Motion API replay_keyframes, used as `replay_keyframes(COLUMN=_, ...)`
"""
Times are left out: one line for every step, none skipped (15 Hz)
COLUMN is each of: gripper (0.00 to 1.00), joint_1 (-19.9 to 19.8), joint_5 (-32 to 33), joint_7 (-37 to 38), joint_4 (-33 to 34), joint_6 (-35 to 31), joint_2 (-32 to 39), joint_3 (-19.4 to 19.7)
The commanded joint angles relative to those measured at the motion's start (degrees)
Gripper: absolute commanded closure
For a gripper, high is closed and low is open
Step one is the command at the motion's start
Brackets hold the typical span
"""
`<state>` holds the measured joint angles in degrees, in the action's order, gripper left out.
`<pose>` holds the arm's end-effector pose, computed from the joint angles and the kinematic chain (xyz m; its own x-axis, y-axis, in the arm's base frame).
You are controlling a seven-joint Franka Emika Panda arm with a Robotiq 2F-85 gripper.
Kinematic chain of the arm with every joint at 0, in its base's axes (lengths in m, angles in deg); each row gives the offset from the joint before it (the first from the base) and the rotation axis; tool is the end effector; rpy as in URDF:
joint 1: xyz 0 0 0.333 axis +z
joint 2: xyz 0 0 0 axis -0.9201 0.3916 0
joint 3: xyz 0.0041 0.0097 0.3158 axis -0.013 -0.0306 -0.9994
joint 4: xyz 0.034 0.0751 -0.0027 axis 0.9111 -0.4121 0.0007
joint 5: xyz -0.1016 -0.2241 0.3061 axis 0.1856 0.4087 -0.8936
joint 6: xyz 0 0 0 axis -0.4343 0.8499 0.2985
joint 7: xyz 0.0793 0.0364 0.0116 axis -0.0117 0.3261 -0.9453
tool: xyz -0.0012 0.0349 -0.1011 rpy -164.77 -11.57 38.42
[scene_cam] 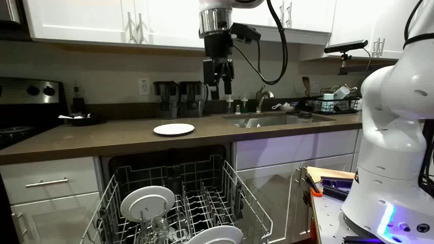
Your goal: Pick up the white plate on the right side of the dishwasher and put it on top of the plate on the counter
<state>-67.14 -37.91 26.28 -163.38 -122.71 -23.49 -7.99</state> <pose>0.4258 0.0462 0.4692 0.9958 -0.0848 -0.0354 -0.0802 -0.9902 0.1147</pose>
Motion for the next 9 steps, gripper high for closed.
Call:
replay_keyframes(gripper=0.00, joint_1=0.57, joint_5=0.19, joint_7=0.15, joint_4=0.10, joint_6=0.13, joint_2=0.04, joint_3=0.52)
replay_keyframes(gripper=0.00, joint_1=0.57, joint_5=0.19, joint_7=0.15, joint_4=0.10, joint_6=0.13, joint_2=0.04, joint_3=0.52)
replay_keyframes(gripper=0.00, joint_1=0.57, joint_5=0.19, joint_7=0.15, joint_4=0.10, joint_6=0.13, joint_2=0.04, joint_3=0.52)
replay_keyframes(gripper=0.00, joint_1=0.57, joint_5=0.19, joint_7=0.15, joint_4=0.10, joint_6=0.13, joint_2=0.04, joint_3=0.52)
replay_keyframes(gripper=0.00, joint_1=0.57, joint_5=0.19, joint_7=0.15, joint_4=0.10, joint_6=0.13, joint_2=0.04, joint_3=0.52)
replay_keyframes(gripper=0.00, joint_1=0.57, joint_5=0.19, joint_7=0.15, joint_4=0.10, joint_6=0.13, joint_2=0.04, joint_3=0.52)
replay_keyframes(gripper=0.00, joint_1=0.57, joint_5=0.19, joint_7=0.15, joint_4=0.10, joint_6=0.13, joint_2=0.04, joint_3=0.52)
replay_keyframes(gripper=0.00, joint_1=0.96, joint_5=0.53, joint_7=-1.97, joint_4=0.48, joint_6=-0.47, joint_2=1.68, joint_3=0.66)
replay_keyframes(gripper=0.00, joint_1=1.50, joint_5=0.85, joint_7=-4.22, joint_4=0.52, joint_6=-1.32, joint_2=2.77, joint_3=0.74)
